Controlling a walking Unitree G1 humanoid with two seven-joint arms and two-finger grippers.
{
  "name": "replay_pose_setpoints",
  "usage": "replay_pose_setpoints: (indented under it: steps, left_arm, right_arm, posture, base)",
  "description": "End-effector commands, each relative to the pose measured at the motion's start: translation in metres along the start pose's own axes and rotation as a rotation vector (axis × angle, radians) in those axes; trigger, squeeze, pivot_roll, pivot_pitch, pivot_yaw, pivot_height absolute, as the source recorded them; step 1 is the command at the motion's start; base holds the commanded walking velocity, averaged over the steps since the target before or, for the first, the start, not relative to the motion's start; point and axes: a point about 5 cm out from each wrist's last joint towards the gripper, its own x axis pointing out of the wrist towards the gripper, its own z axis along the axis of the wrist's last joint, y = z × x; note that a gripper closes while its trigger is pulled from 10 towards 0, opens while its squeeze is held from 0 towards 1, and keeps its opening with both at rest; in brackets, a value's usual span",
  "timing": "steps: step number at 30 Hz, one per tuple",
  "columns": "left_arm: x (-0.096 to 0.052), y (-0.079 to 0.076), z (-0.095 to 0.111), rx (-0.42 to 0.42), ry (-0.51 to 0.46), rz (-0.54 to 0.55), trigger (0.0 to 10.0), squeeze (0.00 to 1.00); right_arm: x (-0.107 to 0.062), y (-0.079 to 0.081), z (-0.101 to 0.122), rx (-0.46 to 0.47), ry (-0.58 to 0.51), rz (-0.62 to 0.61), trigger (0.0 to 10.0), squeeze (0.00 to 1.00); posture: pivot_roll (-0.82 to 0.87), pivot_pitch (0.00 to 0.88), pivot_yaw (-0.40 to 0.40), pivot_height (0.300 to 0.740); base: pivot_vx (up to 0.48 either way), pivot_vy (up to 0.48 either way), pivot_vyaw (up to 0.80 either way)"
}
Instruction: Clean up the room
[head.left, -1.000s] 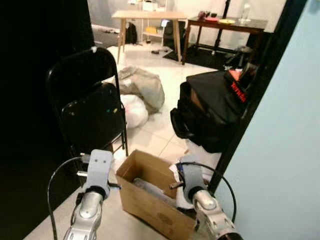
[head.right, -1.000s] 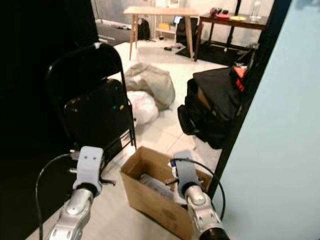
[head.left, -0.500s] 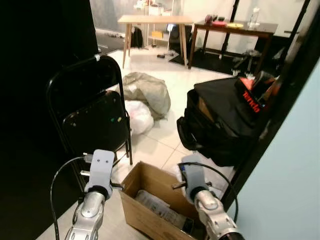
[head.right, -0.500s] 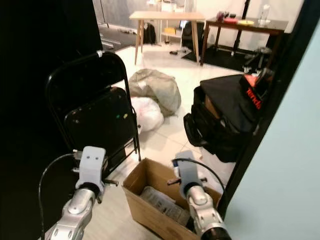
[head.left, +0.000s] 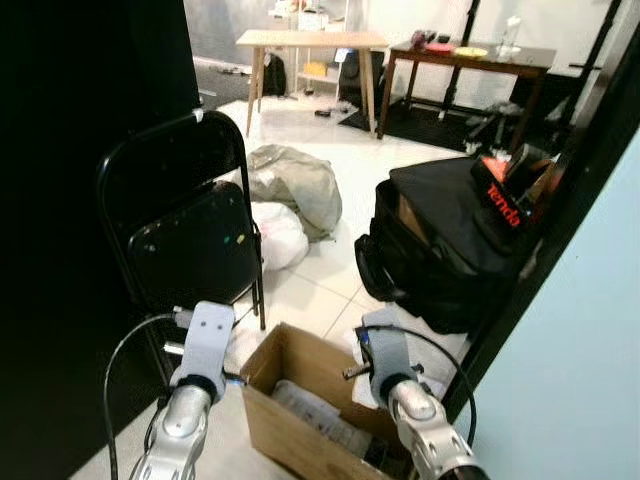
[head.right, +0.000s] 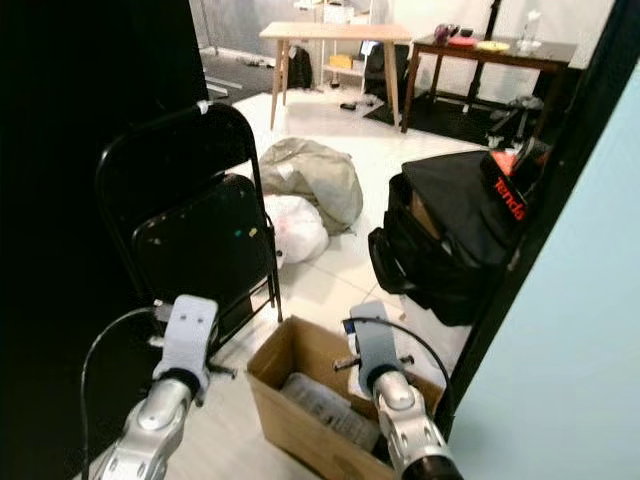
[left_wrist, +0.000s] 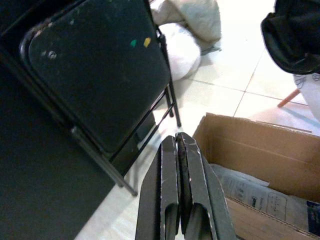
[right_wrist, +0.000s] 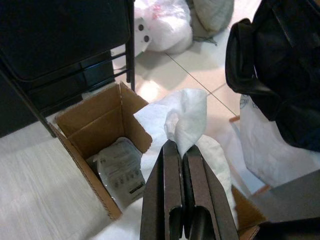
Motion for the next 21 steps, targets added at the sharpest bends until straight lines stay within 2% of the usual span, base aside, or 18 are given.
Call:
replay_pose_setpoints:
  steps: [1, 8, 10, 11, 12, 16, 17, 20, 21]
  left_arm:
    - [0.0, -0.001, -0.004, -0.003, 0.028, -0.002, 10.0, 0.0]
    - [0.0, -0.001, -0.007, 0.05, 0.028, -0.04, 10.0, 0.0]
    - [0.0, 0.001, -0.009, 0.111, 0.033, -0.076, 10.0, 0.0]
    - [0.0, 0.001, -0.009, 0.111, 0.033, -0.076, 10.0, 0.0]
    - [0.001, 0.006, -0.01, 0.195, 0.03, -0.111, 10.0, 0.0]
    - [0.003, 0.015, -0.01, 0.252, 0.027, -0.124, 10.0, 0.0]
    - [0.004, 0.018, -0.007, 0.286, 0.002, -0.182, 10.0, 0.0]
    - [0.004, 0.018, -0.006, 0.292, -0.004, -0.198, 10.0, 0.0]
    - [0.001, 0.016, -0.005, 0.314, -0.018, -0.254, 10.0, 0.0]
  right_arm:
    - [0.0, -0.001, -0.003, -0.004, 0.021, 0.0, 10.0, 0.0]
    - [0.006, 0.003, 0.0, -0.029, 0.036, 0.046, 10.0, 0.0]
    - [0.009, 0.007, 0.0, -0.073, 0.058, 0.083, 10.0, 0.0]
    - [0.009, 0.007, 0.0, -0.073, 0.058, 0.083, 10.0, 0.0]
    - [0.012, 0.011, 0.001, -0.121, 0.071, 0.115, 10.0, 0.0]
    - [0.016, 0.012, 0.004, -0.158, 0.082, 0.13, 10.0, 0.0]
    - [0.021, 0.011, 0.01, -0.178, 0.087, 0.132, 10.0, 0.0]
    - [0.022, 0.011, 0.011, -0.181, 0.088, 0.132, 10.0, 0.0]
    - [0.025, 0.01, 0.015, -0.187, 0.087, 0.132, 10.0, 0.0]
  posture:
    - [0.0, 0.0, -0.007, 0.74]
    - [0.0, 0.0, -0.008, 0.74]
    - [0.0, 0.0, -0.008, 0.74]
    - [0.0, 0.0, -0.008, 0.74]
    - [0.0, 0.0, -0.012, 0.74]
    - [0.01, 0.0, -0.018, 0.74]
    - [0.01, 0.015, -0.031, 0.74]
    - [0.01, 0.015, -0.031, 0.74]
    - [0.02, 0.081, -0.049, 0.74]
  base:
    - [0.0, 0.0, 0.0]
    - [0.0, 0.0, 0.0]
    - [0.0, 0.0, 0.0]
    - [0.0, 0.0, 0.0]
    - [0.0, 0.0, 0.0]
    - [0.0, 0.0, 0.0]
    - [0.0, 0.0, 0.0]
    - [0.0, 0.0, 0.0]
    - [0.0, 0.0, 0.0]
